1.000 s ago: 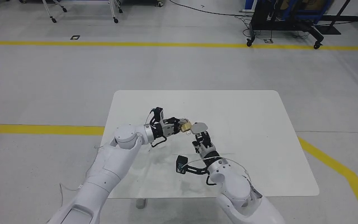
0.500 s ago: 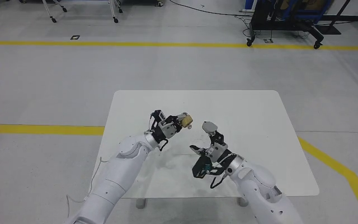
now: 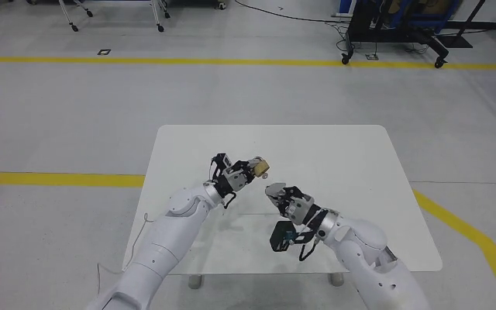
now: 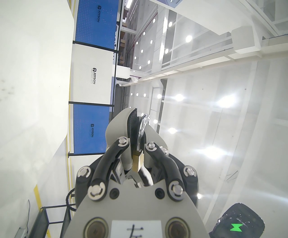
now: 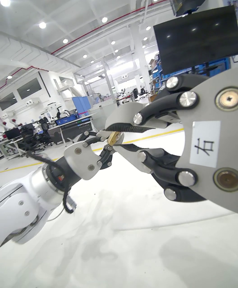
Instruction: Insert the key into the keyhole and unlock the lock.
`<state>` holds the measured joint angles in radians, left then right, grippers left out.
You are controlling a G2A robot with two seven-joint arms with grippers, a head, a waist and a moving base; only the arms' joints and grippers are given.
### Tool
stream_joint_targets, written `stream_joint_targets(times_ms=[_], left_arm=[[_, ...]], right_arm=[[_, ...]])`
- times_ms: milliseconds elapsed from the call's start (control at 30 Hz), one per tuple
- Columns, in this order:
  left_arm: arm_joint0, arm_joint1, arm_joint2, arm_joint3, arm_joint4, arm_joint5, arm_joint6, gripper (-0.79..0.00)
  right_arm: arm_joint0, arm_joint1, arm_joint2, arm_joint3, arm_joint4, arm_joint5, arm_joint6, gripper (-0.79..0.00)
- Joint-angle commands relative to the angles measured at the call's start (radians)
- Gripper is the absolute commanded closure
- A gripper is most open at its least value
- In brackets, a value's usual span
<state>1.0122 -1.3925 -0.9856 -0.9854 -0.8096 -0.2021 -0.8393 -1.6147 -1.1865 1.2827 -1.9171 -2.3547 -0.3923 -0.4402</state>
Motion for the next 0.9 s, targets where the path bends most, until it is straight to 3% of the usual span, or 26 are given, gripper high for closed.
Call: stream_joint_targets(times_ms=[0, 200, 367, 600, 867], left_arm=[[-0.005, -0.002, -0.004, 0.008, -0.013, 0.004, -0.013, 0.0], [-0.017, -0.004, -0.011, 0.023, -0.016, -0.001, -0.057, 0.0], [-0.015, -0.004, -0.017, 0.019, -0.018, -0.026, -0.117, 0.0], [-0.014, -0.004, -0.019, 0.015, 0.001, -0.044, -0.179, 0.0], [-0.014, -0.003, -0.009, 0.002, 0.064, -0.063, -0.196, 0.0]], right_arm=[[0.015, 0.005, 0.005, 0.02, 0.035, -0.043, -0.08, 0.0], [0.075, 0.018, 0.019, 0.086, 0.129, -0.191, -0.212, 0.0], [0.18, 0.021, 0.016, 0.202, 0.318, -0.416, -0.242, 0.0], [0.245, 0.01, -0.009, 0.271, 0.498, -0.468, -0.085, 0.0], [0.274, 0.009, -0.017, 0.315, 0.623, -0.495, -0.005, 0.0]])
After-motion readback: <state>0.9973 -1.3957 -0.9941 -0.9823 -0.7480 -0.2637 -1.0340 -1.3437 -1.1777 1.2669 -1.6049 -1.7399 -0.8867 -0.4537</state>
